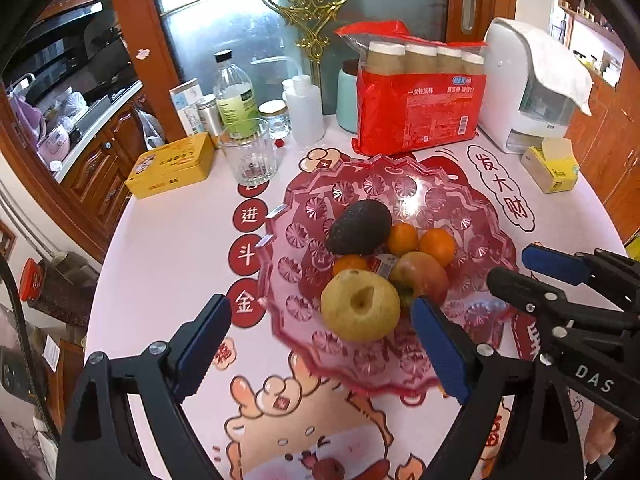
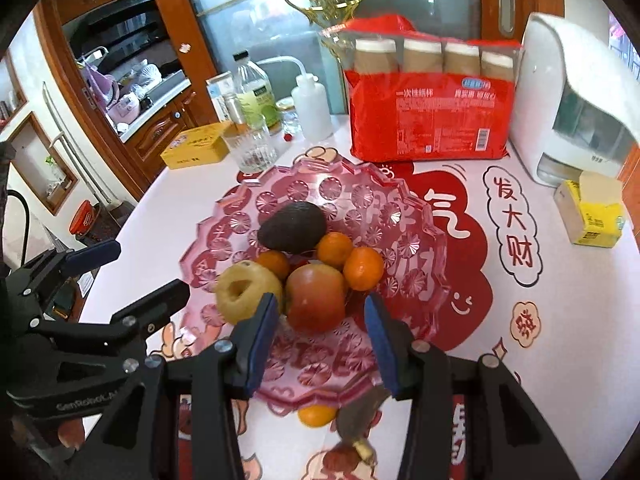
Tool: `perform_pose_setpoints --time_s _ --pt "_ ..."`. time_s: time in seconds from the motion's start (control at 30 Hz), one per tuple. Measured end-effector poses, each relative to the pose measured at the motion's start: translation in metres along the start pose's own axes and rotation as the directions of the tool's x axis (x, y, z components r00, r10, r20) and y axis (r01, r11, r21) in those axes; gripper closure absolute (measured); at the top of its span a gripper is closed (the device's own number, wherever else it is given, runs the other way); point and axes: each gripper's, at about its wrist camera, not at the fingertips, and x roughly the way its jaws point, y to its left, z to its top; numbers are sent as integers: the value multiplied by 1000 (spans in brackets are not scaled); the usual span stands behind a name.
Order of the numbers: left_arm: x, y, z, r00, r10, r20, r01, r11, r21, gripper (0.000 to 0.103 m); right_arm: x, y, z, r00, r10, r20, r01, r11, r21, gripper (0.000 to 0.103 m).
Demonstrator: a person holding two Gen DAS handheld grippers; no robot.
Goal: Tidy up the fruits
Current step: 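Withdraw both grippers from the bowl toward the oranges on the cloth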
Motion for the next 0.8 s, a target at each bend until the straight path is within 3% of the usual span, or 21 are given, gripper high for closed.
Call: perform_pose_setpoints --time_s 0.53,0.8 --pt "-89 16 -55 994 -74 77 77 996 -45 12 -88 30 -58 996 -9 93 11 1000 -15 57" --pt "-113 -10 -88 985 -133 107 131 991 26 12 -123 20 -101 990 -62 128 59 998 28 57"
